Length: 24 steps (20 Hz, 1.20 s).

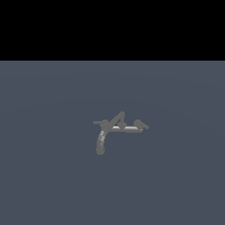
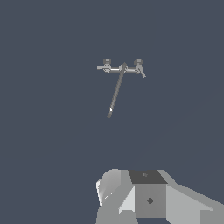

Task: Turn on the faucet by rotating a designated handle.

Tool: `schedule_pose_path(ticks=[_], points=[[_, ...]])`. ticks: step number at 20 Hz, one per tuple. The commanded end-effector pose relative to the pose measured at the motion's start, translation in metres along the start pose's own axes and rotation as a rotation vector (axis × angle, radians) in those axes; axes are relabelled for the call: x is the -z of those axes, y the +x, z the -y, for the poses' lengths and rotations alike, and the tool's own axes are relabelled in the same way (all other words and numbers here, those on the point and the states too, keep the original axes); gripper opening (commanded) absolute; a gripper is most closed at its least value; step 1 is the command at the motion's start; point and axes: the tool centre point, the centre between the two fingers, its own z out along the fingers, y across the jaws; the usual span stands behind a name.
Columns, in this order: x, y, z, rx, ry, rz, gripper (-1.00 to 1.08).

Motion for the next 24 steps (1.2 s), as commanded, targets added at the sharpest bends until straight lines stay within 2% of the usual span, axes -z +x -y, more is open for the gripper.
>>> schedule_pose_path(ticks=[1, 12, 24], points=[[0.000, 0.000, 0.000, 0.000, 0.000, 0.000, -1.00], [-0.020, 0.008, 0.011, -0.067, 0.001, 0.001, -1.00], [-0.085, 0.039, 0.045, -0.290, 0.007, 0.003, -1.00]])
